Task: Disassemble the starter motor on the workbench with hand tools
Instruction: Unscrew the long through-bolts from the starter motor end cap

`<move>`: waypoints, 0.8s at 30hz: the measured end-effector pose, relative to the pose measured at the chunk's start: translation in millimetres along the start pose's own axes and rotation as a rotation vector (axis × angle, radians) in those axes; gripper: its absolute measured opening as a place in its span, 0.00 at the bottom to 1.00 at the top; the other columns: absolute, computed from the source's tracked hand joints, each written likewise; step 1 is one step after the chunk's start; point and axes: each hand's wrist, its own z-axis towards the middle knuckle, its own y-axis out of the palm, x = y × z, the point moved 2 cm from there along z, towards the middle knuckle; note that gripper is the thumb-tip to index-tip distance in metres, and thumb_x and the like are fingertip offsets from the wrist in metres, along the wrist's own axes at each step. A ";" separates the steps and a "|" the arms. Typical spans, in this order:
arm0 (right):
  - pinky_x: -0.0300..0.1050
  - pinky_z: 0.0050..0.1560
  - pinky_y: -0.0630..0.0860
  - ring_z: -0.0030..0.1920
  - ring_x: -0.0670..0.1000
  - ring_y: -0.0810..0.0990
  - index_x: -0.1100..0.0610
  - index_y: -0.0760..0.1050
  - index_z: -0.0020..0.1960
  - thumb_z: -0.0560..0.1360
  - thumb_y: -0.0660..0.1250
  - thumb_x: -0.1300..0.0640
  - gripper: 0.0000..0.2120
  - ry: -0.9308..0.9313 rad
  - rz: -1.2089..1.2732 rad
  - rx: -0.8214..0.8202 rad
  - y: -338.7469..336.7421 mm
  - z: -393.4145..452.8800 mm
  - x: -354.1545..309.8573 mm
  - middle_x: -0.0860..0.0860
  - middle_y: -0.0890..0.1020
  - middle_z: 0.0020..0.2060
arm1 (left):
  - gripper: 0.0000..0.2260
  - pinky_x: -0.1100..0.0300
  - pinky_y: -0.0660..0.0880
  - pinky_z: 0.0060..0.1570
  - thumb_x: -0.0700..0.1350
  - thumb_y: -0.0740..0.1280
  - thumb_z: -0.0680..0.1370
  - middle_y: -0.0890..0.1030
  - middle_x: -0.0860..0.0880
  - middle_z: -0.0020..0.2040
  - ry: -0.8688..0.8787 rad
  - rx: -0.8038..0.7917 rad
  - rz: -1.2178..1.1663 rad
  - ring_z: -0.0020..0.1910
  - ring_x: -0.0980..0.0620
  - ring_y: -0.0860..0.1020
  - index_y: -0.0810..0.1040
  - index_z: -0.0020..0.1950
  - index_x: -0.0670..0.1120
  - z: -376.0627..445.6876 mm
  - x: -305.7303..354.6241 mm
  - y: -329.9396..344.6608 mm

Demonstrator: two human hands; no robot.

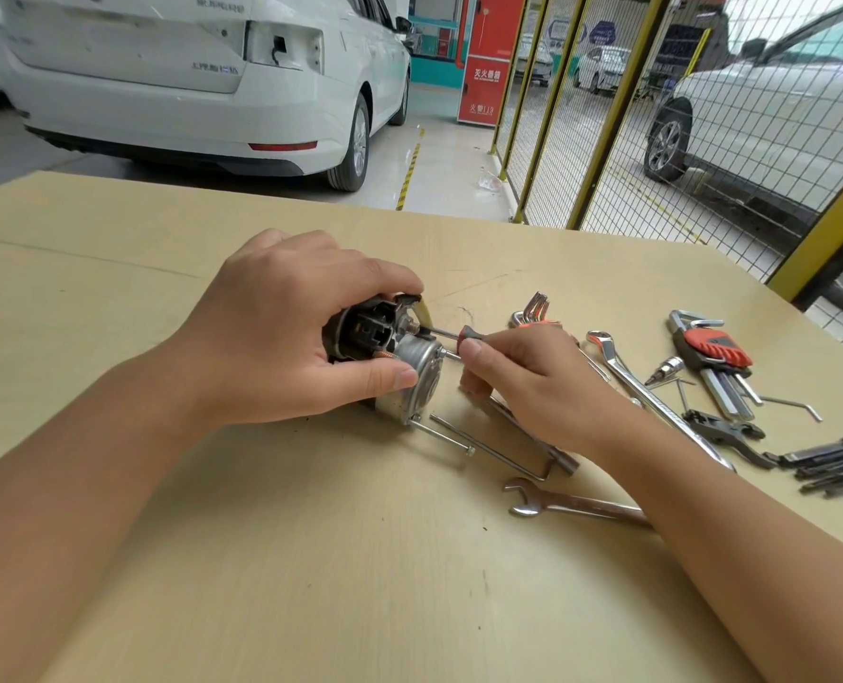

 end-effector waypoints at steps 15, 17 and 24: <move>0.31 0.29 0.63 0.25 0.41 0.71 0.54 0.78 0.33 0.82 0.64 0.49 0.20 -0.035 -0.037 -0.007 -1.8 -0.5 -0.1 0.40 0.74 0.22 | 0.25 0.46 0.73 0.51 0.66 0.70 0.72 0.84 0.57 0.50 0.000 -0.003 -0.006 0.48 0.47 0.80 0.81 0.63 0.53 0.1 -0.2 0.7; 0.31 0.29 0.64 0.26 0.41 0.71 0.55 0.79 0.34 0.79 0.69 0.50 0.17 -0.060 -0.094 0.048 -2.7 -0.2 0.3 0.39 0.75 0.23 | 0.25 0.47 0.73 0.51 0.66 0.70 0.72 0.84 0.57 0.50 0.001 -0.001 -0.007 0.48 0.47 0.80 0.81 0.63 0.53 0.0 -0.2 0.8; 0.29 0.30 0.66 0.28 0.39 0.73 0.52 0.78 0.35 0.71 0.77 0.47 0.13 -0.064 -0.012 0.108 -4.3 -0.1 0.8 0.38 0.78 0.28 | 0.25 0.46 0.73 0.50 0.66 0.70 0.72 0.84 0.56 0.50 0.007 0.001 -0.007 0.48 0.46 0.81 0.82 0.63 0.53 0.2 -0.1 0.2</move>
